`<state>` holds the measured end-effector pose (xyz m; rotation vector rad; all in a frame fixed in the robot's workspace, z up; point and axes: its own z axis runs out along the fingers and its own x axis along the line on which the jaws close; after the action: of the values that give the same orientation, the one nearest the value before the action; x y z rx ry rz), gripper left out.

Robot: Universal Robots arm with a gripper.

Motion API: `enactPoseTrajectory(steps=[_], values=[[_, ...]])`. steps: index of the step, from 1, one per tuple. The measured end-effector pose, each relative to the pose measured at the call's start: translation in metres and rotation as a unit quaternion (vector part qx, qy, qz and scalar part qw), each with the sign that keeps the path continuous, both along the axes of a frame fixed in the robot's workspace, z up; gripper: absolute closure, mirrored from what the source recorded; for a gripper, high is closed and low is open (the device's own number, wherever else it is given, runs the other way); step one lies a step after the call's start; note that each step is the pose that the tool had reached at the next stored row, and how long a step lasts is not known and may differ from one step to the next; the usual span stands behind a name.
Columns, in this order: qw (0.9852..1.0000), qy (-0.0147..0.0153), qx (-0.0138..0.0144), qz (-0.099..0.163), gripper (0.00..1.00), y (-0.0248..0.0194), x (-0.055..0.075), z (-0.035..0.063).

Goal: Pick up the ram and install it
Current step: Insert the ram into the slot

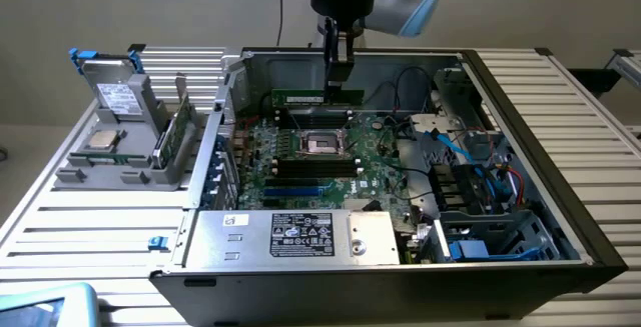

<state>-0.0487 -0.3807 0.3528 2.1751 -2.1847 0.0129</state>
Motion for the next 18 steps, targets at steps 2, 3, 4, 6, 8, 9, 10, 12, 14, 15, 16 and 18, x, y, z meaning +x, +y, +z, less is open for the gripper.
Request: enactPoseTrajectory(steps=[2,3,4,6,8,9,10,12,14,15,16,18], values=[[1.0,-0.0009,0.0003,0.0,0.86,0.0,0.0,-0.002],[1.0,-0.0022,0.0002,0.0,0.86,0.0,0.0,-0.0033],[1.0,-0.0031,0.0002,0.0,0.86,0.0,0.0,-0.0049],[1.0,-0.0042,0.0002,0.0,0.86,0.0,-0.001,-0.0087],[1.0,-0.0046,0.0002,0.0,0.86,-0.0002,-0.001,-0.0123],[1.0,-0.0047,0.0002,0.0,0.86,-0.0006,-0.001,-0.014],[1.0,-0.0049,0.0002,0.001,0.86,-0.001,-0.001,-0.0157],[1.0,-0.0052,0.0002,0.001,0.86,-0.0024,-0.001,-0.0185],[1.0,-0.0053,-0.0001,0.001,0.86,-0.0046,-0.001,-0.0209],[1.0,-0.0053,-0.0005,0.001,0.86,-0.0057,-0.001,-0.0218],[1.0,-0.0053,-0.0013,0.001,0.86,-0.0067,-0.001,-0.0227],[1.0,-0.0053,-0.0036,0.001,0.86,-0.008,-0.001,-0.0243]])
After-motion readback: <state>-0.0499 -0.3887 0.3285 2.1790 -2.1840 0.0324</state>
